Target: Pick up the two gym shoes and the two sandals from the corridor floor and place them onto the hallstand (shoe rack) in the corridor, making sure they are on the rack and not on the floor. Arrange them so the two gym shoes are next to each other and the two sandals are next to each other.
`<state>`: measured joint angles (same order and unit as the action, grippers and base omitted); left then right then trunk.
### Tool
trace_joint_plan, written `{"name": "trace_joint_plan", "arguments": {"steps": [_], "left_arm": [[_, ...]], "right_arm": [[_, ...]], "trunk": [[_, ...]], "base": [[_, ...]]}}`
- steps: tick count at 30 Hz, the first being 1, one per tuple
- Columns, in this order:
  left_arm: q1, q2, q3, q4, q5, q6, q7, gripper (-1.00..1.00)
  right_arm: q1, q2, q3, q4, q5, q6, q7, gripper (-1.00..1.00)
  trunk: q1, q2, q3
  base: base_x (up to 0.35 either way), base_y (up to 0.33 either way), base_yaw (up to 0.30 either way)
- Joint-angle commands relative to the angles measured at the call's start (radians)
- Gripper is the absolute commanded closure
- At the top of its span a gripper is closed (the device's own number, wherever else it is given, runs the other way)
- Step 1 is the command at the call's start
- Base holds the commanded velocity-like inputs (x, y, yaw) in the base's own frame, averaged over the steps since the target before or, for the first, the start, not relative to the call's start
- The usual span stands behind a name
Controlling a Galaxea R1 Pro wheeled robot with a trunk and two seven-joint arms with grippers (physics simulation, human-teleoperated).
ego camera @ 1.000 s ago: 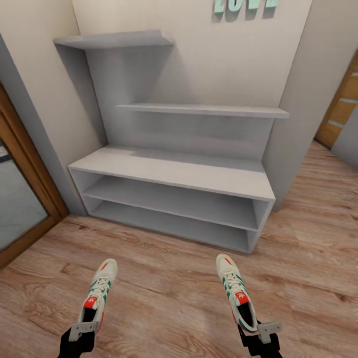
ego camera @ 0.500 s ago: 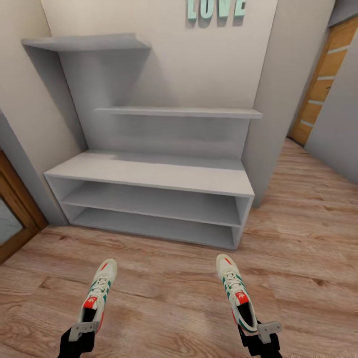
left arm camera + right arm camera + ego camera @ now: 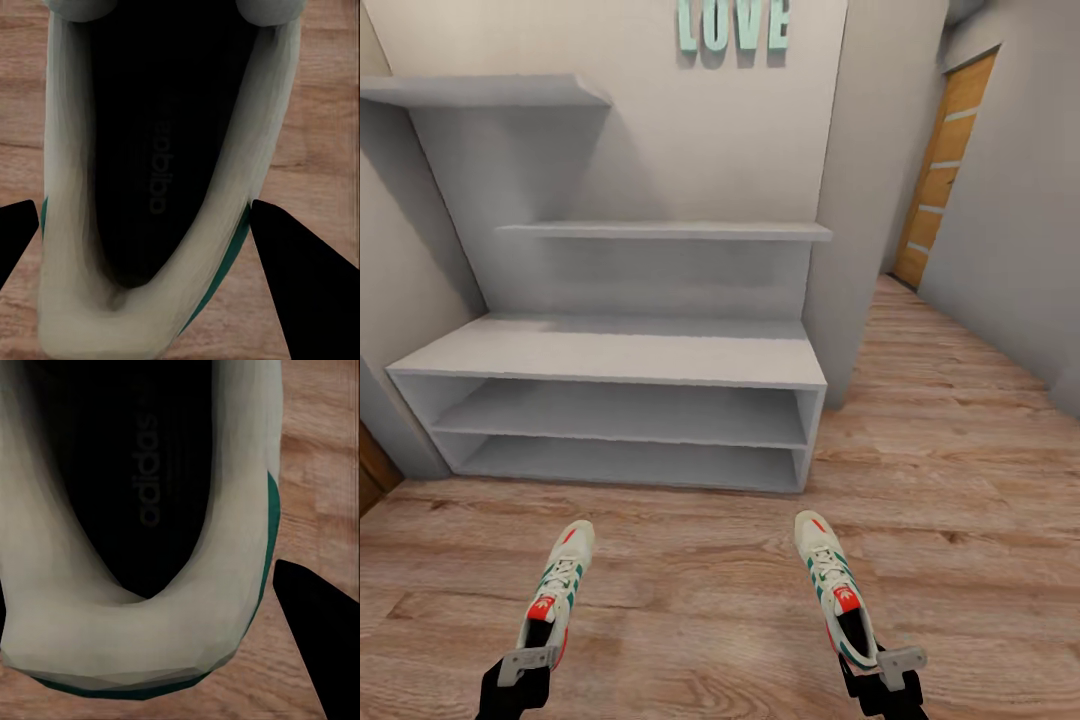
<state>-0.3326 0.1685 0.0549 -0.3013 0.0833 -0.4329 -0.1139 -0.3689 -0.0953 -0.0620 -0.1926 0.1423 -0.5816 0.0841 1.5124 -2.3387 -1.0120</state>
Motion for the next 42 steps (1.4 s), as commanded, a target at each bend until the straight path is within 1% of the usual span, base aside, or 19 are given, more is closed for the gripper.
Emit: {"name": "trace_joint_plan", "arguments": {"steps": [1, 7, 12, 15, 34, 42], "left_arm": [[0.0, 0.0, 0.005, 0.001, 0.009, -0.001, -0.01, 1.0], [0.0, 0.0, 0.005, 0.001, 0.009, -0.001, -0.01, 1.0], [0.0, 0.0, 0.005, 0.001, 0.009, -0.001, -0.01, 1.0], [0.0, 0.0, 0.005, 0.001, 0.009, -0.001, -0.01, 1.0], [0.0, -0.001, 0.004, -0.003, 0.007, 0.0, -0.01, 1.0], [-0.013, -0.004, -0.001, -0.009, 0.008, 0.02, -0.008, 1.0]], "right_arm": [[-0.001, 0.0, -0.007, 0.001, 0.007, -0.003, 0.003, 1.0], [-0.001, 0.0, -0.007, 0.001, 0.006, -0.003, 0.003, 1.0], [-0.001, 0.0, -0.007, 0.001, 0.006, -0.004, 0.003, 1.0], [-0.001, 0.0, -0.007, 0.0, 0.007, -0.004, 0.003, 1.0], [-0.001, 0.001, -0.006, -0.002, 0.008, -0.003, 0.005, 1.0], [-0.001, -0.001, -0.009, -0.005, 0.008, -0.003, 0.004, 1.0]], "trunk": [[-0.001, 0.0, 0.0], [-0.001, 0.0, 0.006], [-0.001, 0.0, 0.011], [-0.001, 0.0, 0.012], [-0.001, 0.0, 0.012], [-0.001, 0.0, 0.012]], "base": [[-0.257, 0.101, -0.251], [-0.241, 0.152, -0.251], [-0.06, 0.046, -0.25], [-0.012, 0.009, -0.112], [-0.001, 0.001, -0.007], [0.0, 0.0, 0.0]]}}
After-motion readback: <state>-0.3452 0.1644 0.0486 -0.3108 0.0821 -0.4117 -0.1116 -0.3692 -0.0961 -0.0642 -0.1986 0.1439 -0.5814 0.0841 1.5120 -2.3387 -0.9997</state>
